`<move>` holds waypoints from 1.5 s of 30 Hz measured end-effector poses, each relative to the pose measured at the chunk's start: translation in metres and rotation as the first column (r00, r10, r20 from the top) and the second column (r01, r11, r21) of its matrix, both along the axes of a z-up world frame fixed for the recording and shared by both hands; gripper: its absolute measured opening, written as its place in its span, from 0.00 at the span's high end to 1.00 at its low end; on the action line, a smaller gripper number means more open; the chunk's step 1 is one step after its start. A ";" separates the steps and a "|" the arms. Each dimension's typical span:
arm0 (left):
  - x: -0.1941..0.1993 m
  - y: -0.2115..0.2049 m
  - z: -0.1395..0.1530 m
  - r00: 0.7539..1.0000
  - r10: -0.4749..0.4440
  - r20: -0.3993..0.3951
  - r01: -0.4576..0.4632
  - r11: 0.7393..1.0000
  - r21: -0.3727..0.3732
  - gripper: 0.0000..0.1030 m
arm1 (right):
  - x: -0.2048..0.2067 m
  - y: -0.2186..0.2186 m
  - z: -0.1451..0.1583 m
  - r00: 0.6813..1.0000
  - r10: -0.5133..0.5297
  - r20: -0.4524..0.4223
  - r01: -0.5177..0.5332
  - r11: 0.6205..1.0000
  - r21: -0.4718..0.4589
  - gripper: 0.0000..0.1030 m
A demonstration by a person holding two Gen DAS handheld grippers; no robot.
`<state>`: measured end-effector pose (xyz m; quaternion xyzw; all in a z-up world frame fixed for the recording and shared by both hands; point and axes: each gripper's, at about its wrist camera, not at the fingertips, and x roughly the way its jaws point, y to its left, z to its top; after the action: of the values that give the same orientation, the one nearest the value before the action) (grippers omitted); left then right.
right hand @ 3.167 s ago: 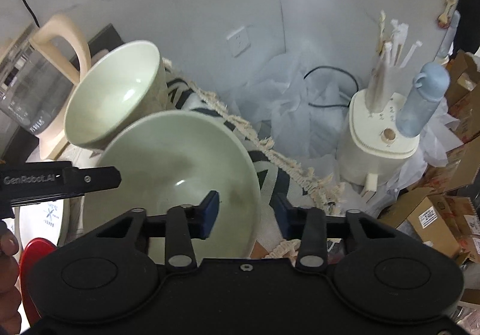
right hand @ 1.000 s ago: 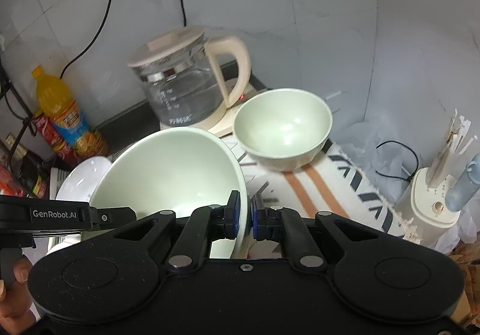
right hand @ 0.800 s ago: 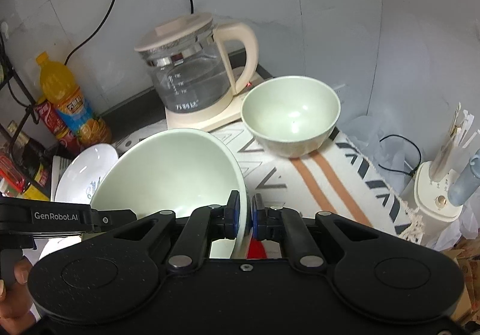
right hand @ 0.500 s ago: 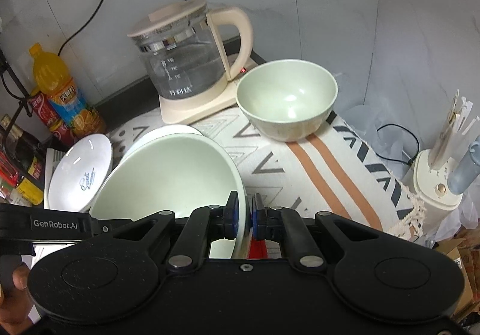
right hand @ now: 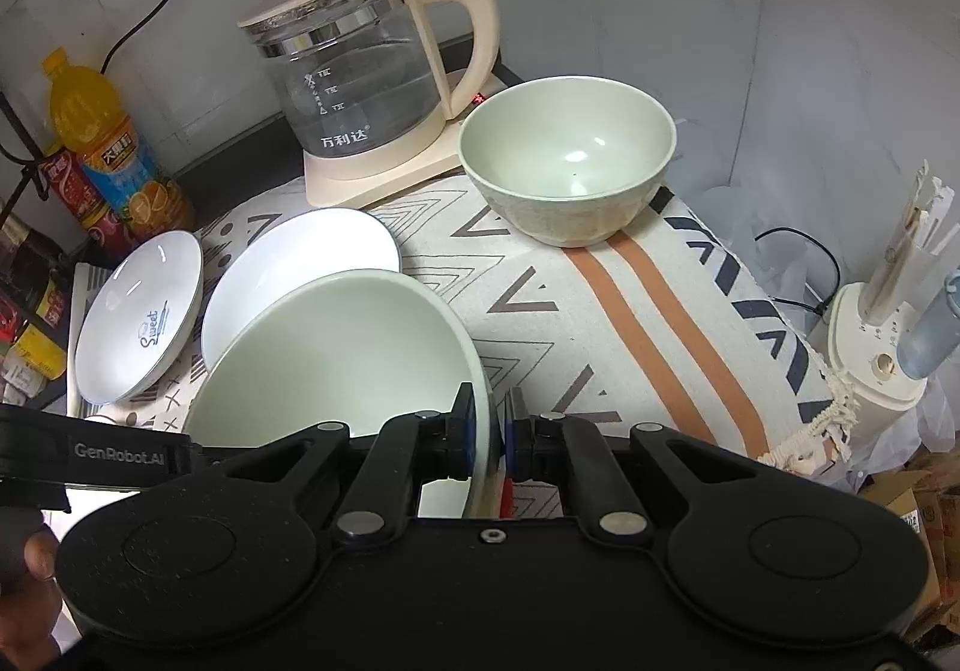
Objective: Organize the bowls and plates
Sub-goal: 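Lift the pale green bowl with the right tool and lower it into the red bowl, then open the right tool to release the bowl inside the red bowl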
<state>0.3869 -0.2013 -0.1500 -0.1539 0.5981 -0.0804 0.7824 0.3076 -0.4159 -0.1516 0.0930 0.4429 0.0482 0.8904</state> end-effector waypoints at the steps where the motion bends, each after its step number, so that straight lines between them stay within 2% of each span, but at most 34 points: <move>1: 0.001 0.000 -0.001 1.000 0.001 -0.006 -0.001 1.000 0.006 0.84 | 0.001 0.001 -0.001 1.000 0.005 -0.001 -0.005 1.000 -0.005 0.92; 4: 0.002 0.001 -0.003 0.999 0.007 -0.031 -0.007 1.000 0.009 0.82 | 0.002 0.002 -0.002 1.000 0.017 -0.002 -0.017 1.000 -0.009 0.92; 8: 0.005 0.004 0.000 0.999 -0.005 -0.048 0.004 1.000 -0.003 0.72 | 0.002 0.006 -0.005 1.000 0.029 0.007 -0.029 0.999 -0.029 0.91; 21: -0.007 0.018 0.024 1.000 0.011 0.007 -0.011 1.000 -0.019 0.67 | 0.004 0.014 -0.009 0.999 0.047 0.018 -0.046 0.996 -0.071 0.89; 23: -0.010 0.020 0.026 1.000 0.013 0.016 -0.013 1.000 -0.017 0.64 | 0.005 0.014 -0.009 0.999 0.046 0.021 -0.045 0.996 -0.075 0.89; 30: -0.020 0.029 0.026 1.000 0.016 0.019 -0.015 1.000 -0.016 0.63 | 0.005 0.012 -0.011 1.000 0.031 0.001 -0.031 0.997 -0.076 0.86; 33: -0.025 0.033 0.027 0.999 0.020 0.026 -0.020 1.000 -0.018 0.54 | -0.002 0.011 -0.012 1.000 0.000 -0.017 -0.001 0.997 -0.079 0.84; 36: -0.030 0.035 0.029 0.999 0.019 0.044 -0.019 1.000 -0.016 0.46 | -0.012 0.010 -0.010 0.999 -0.025 -0.020 0.024 0.997 -0.068 0.76; 38: -0.033 0.037 0.031 0.998 0.023 0.054 -0.022 1.000 -0.009 0.42 | -0.018 0.008 -0.007 0.999 -0.047 -0.019 0.046 0.997 -0.061 0.61; 40: -0.036 0.038 0.033 0.997 0.023 0.070 -0.022 1.000 -0.006 0.39 | -0.025 0.007 -0.004 0.998 -0.063 -0.013 0.063 0.997 -0.053 0.50; 42: -0.039 0.040 0.036 0.996 0.024 0.091 -0.023 1.000 -0.007 0.36 | -0.032 0.006 0.001 0.997 -0.077 -0.003 0.076 0.996 -0.042 0.46; 45: -0.042 0.042 0.040 0.991 0.042 0.129 -0.041 0.999 -0.012 0.33 | -0.043 0.002 0.009 0.993 -0.112 0.022 0.113 0.993 -0.018 0.32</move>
<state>0.3445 -0.1589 -0.1097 -0.1644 0.5426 -0.0767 0.8202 0.2643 -0.4134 -0.1421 0.1089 0.4281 -0.0054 0.8972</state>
